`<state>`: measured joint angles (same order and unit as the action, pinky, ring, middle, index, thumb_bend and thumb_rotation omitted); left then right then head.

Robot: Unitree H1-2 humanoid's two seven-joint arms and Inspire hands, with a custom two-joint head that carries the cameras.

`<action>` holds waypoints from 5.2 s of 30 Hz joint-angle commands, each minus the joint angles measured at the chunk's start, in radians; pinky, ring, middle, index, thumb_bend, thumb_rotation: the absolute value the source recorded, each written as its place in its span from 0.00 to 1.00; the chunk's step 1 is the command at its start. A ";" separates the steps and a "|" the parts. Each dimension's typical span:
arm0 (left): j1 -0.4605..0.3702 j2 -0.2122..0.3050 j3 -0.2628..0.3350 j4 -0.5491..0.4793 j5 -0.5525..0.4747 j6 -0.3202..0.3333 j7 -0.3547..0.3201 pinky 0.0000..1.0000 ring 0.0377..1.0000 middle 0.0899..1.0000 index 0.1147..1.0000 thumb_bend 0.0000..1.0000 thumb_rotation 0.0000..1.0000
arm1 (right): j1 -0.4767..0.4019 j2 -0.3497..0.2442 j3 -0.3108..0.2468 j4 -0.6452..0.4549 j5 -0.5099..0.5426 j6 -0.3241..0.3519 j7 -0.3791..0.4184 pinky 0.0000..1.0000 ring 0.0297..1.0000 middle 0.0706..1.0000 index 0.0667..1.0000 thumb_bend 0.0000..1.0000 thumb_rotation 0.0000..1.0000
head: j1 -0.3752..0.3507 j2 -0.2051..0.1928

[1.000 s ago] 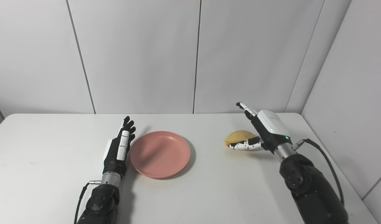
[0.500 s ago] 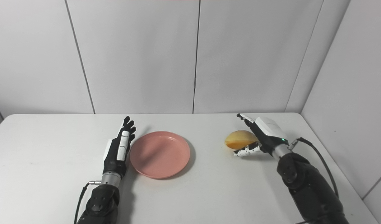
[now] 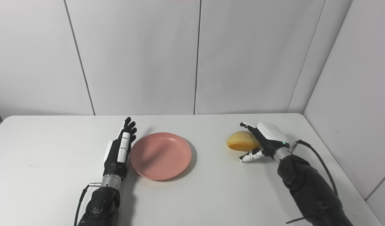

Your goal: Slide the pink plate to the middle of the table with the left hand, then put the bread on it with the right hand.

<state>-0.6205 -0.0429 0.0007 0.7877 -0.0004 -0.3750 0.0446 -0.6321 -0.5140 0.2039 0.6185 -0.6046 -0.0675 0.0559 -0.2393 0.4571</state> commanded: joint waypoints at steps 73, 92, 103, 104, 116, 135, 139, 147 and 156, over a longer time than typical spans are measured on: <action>0.054 0.001 -0.006 -0.004 0.013 0.002 0.004 0.97 0.96 0.97 0.96 0.74 1.00 | -0.153 0.307 0.084 -0.181 0.001 -0.116 -0.143 0.32 0.39 0.46 0.46 0.49 0.13 | 0.035 0.017; 0.050 -0.001 -0.006 0.001 0.003 -0.003 -0.006 0.97 0.96 0.98 0.97 0.74 1.00 | -0.183 0.347 0.163 -0.043 -0.066 -0.123 -0.166 0.30 0.36 0.44 0.46 0.49 0.13 | 0.044 0.020; 0.051 -0.006 -0.010 0.001 0.011 -0.013 0.004 0.96 0.96 0.97 0.97 0.74 1.00 | -0.178 0.345 0.185 0.016 -0.078 -0.118 -0.164 0.35 0.41 0.49 0.46 0.49 0.13 | 0.046 0.022; 0.051 -0.006 -0.010 0.002 0.011 -0.014 0.003 0.97 0.96 0.97 0.96 0.74 1.00 | -0.178 0.345 0.186 0.023 -0.080 -0.120 -0.168 0.36 0.43 0.50 0.46 0.49 0.13 | 0.046 0.022; 0.056 -0.010 -0.009 -0.009 0.014 -0.011 0.013 0.98 0.96 0.97 0.96 0.75 1.00 | -0.181 0.347 0.195 0.062 -0.078 -0.124 -0.165 0.44 0.51 0.57 0.46 0.49 0.14 | 0.046 0.027; 0.052 -0.014 0.004 0.009 -0.008 -0.039 -0.002 0.94 0.95 0.97 0.95 0.73 1.00 | -0.159 0.318 0.217 -0.017 -0.066 -0.136 -0.102 0.99 0.99 0.98 0.95 0.62 0.75 | 0.048 0.027; 0.047 -0.007 0.002 0.015 -0.003 -0.039 -0.009 0.95 0.95 0.97 0.96 0.73 1.00 | -0.154 0.322 0.200 -0.014 -0.043 -0.161 -0.128 1.00 1.00 1.00 0.97 0.64 0.73 | 0.051 0.024; 0.057 0.010 -0.008 -0.010 0.013 -0.011 -0.020 0.96 0.97 0.99 0.98 0.75 1.00 | -0.123 0.322 0.157 -0.042 -0.022 -0.222 -0.208 1.00 1.00 1.00 1.00 0.69 0.80 | 0.049 0.023; 0.069 0.037 -0.014 -0.071 0.013 0.051 -0.026 0.98 0.99 1.00 1.00 0.76 1.00 | -0.046 0.352 0.022 -0.139 0.110 -0.181 -0.220 0.94 1.00 1.00 1.00 0.71 0.92 | 0.050 0.021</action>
<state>-0.5873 -0.0273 -0.0164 0.7152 0.0009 -0.3294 0.0214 -0.6650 -0.1718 0.2536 0.5218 -0.5291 -0.2569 -0.1493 -0.1902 0.4771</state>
